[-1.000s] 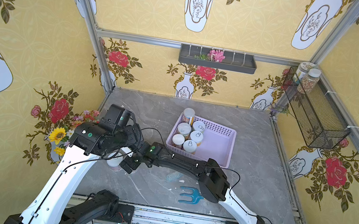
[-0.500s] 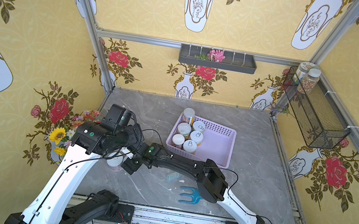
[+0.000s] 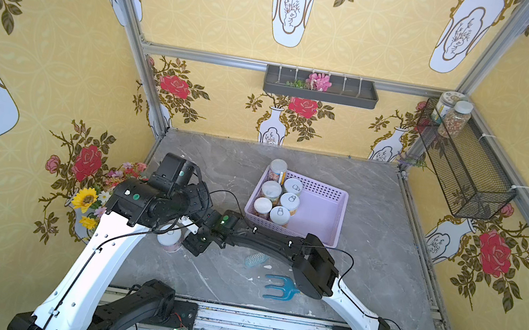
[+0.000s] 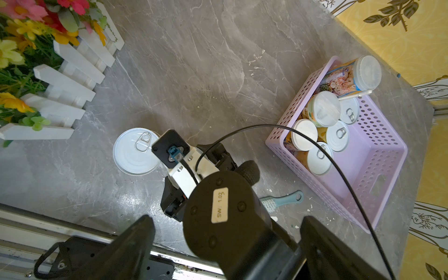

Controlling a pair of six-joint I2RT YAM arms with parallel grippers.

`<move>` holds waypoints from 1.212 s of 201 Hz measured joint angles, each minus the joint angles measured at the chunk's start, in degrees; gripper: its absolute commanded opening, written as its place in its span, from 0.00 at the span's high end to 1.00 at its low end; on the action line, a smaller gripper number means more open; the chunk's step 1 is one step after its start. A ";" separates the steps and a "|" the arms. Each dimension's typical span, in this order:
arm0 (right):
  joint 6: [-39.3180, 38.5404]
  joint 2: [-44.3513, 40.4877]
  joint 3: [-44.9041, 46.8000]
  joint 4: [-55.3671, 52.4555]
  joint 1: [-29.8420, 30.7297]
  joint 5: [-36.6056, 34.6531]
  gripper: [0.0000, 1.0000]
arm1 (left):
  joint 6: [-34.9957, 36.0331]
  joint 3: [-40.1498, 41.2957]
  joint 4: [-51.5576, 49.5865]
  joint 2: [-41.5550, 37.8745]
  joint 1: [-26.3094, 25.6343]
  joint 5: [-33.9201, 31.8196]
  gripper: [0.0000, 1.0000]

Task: Put the canned food in the basket
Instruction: Pick up the canned food from the center of the board, then place the canned food in the basket.

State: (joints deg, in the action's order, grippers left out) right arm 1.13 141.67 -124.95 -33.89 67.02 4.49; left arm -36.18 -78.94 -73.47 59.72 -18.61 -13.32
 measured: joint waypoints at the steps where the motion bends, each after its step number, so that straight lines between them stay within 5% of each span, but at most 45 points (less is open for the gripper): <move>1: 0.00 -0.11 0.11 -0.07 0.00 0.00 0.32 | 0.00 0.00 0.00 0.00 0.00 0.00 0.01; 169: 10.60 -40.35 51.78 14.40 3.58 -5.25 0.42 | 2.19 6.29 9.60 1.84 -0.59 4.35 0.01; 243: 15.76 -63.67 66.31 12.04 -4.52 -11.78 0.43 | 1.22 8.98 19.85 9.51 -13.42 4.52 0.02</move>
State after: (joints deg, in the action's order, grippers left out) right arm 16.88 78.00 -58.63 -21.85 62.50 -7.29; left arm -34.96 -69.95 -53.63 69.23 -32.03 -8.80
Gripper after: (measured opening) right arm 0.789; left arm 0.986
